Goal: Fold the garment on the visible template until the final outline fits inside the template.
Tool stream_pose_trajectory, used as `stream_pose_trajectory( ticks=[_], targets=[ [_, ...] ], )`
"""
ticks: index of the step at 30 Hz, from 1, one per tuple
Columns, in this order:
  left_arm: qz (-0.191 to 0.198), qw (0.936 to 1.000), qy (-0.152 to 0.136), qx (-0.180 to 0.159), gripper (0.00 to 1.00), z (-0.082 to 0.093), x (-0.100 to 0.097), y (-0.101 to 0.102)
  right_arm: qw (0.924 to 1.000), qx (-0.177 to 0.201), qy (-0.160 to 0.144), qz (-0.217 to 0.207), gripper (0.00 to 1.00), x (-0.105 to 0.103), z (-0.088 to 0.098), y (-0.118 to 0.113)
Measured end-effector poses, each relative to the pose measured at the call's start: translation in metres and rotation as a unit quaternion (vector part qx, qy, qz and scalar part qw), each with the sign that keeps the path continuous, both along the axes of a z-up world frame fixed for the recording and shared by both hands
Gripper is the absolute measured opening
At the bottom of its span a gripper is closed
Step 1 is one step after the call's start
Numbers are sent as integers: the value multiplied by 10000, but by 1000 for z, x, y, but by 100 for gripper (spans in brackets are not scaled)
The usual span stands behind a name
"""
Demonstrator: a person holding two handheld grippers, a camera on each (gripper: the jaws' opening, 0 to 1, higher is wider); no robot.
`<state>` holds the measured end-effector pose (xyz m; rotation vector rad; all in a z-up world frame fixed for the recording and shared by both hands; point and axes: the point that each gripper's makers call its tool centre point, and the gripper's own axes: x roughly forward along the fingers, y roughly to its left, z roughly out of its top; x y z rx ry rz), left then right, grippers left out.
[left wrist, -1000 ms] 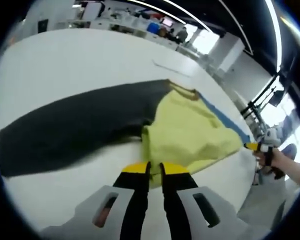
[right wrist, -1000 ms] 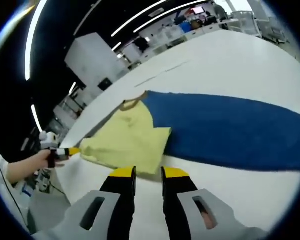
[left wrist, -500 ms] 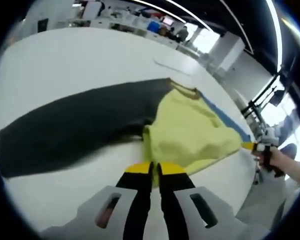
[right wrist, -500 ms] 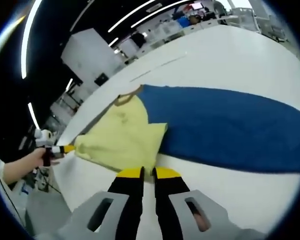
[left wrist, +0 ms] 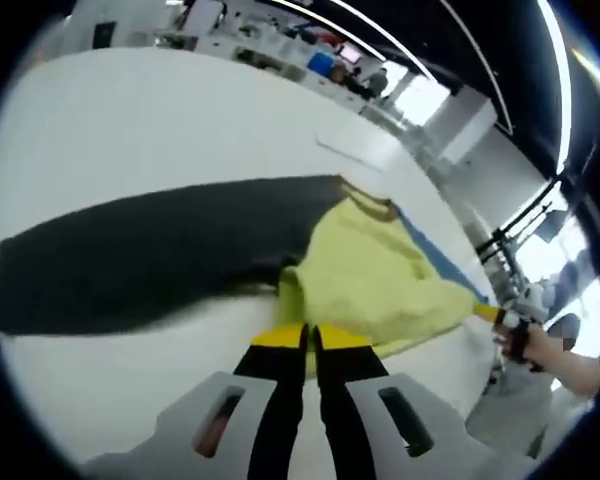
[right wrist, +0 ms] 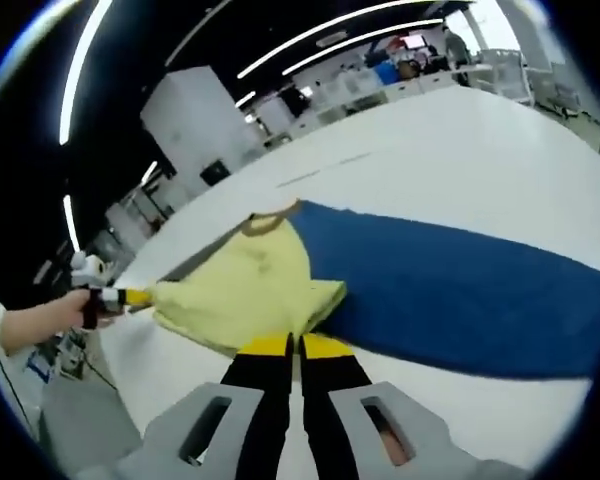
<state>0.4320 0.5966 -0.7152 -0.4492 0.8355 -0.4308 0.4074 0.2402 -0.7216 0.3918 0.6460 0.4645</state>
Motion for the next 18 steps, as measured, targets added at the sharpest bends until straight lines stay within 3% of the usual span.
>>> stream_pose_trajectory(
  ticks=[2, 7, 12, 18],
  targets=[
    [135, 9995, -97, -264, 0, 9, 4, -1, 10000, 84, 9, -24, 3, 2, 6, 0],
    [32, 9994, -235, -255, 0, 25, 6, -3, 9996, 110, -239, -99, 3, 10, 29, -1],
    [286, 9952, -684, -633, 0, 62, 18, 0, 9980, 112, -611, -78, 3, 22, 63, -4],
    [295, 9919, -1023, -699, 0, 102, 18, -2, 9940, 195, -1068, -107, 3, 29, 105, -6]
  ],
)
